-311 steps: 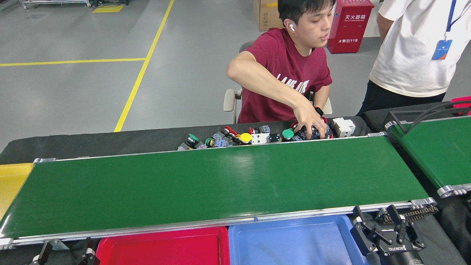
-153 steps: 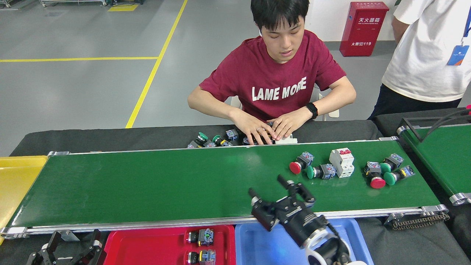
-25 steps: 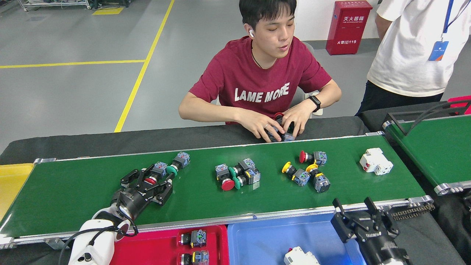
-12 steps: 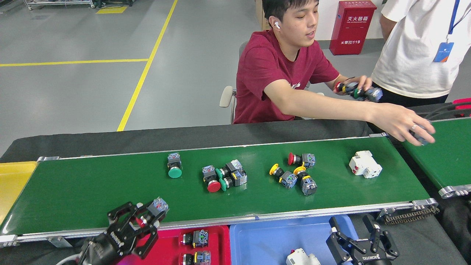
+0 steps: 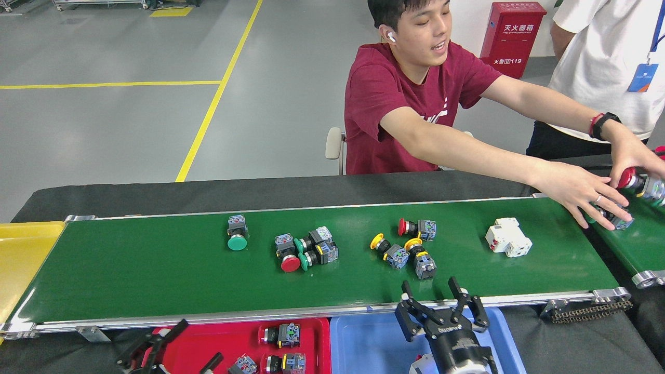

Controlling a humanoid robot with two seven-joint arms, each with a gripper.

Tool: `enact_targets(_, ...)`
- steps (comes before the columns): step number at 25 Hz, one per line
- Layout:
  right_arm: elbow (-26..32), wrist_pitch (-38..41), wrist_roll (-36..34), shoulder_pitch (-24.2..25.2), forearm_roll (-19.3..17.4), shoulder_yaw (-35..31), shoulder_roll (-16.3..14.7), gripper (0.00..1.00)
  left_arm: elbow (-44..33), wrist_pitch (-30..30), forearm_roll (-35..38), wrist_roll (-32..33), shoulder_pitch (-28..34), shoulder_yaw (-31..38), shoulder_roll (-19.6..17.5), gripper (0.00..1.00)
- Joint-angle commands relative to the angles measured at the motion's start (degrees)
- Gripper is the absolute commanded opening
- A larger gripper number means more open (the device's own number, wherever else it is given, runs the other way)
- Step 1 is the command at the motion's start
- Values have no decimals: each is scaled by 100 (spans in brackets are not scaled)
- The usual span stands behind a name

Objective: Pick switch part from conveyor to tray

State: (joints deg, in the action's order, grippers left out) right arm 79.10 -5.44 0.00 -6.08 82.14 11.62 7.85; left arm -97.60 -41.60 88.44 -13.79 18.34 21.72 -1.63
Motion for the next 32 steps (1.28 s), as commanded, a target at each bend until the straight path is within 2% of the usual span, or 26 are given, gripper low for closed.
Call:
enact_targets(1, -403, -431, -27, -411, -32, 183, 58, 97, 48, 845, 16, 8, 73, 315, 67, 100)
enact_targets(4, -1125, -598, -27, -965, -84, 341, 120, 97, 180, 1523, 7, 17, 91, 324, 14, 100)
enact_targets(7, -1599, -712, -9, -1316, -286, 578, 120, 93, 224, 1514, 7, 315, -94, 262, -48, 100)
enact_targets(9, -1678, -660, 158, -1370, -366, 834, 59, 79, 233, 1523, 7, 764, -349, 157, -74, 100)
enact_targets(11, -1652, -493, 325, -1387, -401, 974, -29, 68, 294, 1532, 24, 1273, -920, 51, -74, 100)
enact_targets(13, -1643, -36, 325, -1396, -506, 974, -91, 46, 558, 1567, 130, 1801, -1588, -28, -74, 100)
enact_targets(14, -1599, 202, 316, -1387, -559, 965, -100, 36, 795, 1567, 341, 1959, -1966, -98, -74, 100)
enact_targets(15, -1590, 342, 316, -1378, -577, 965, -108, 31, 1102, 1567, 621, 1968, -2317, -168, -65, 100)
enact_targets(17, -1520, 518, 299, -1370, -594, 957, -126, 27, 1718, 1585, 1000, 1968, -2819, -239, -56, 100)
enact_targets(19, -1415, 790, 299, -1370, -735, 957, -249, 8, 2517, 1629, 1132, 1968, -3372, -247, -74, 100)
enact_targets(22, -1169, 878, 325, -1326, -919, 957, -372, 5, 3308, 1637, 1132, 1968, -3855, -247, -92, 100)
enact_targets(26, -518, 1221, 360, -1185, -1201, 957, -697, 5, 3511, 1664, 1132, 1968, -3987, -265, -364, 100)
enact_targets(29, 88, 1845, 430, -860, -1289, 965, -882, 5, 3809, 1883, 1132, 1959, -4137, -265, -426, 100)
enact_targets(32, 273, 2592, 466, -570, -1306, 992, -882, 6, 4487, 2253, 1132, 1897, -4559, -406, -470, 100)
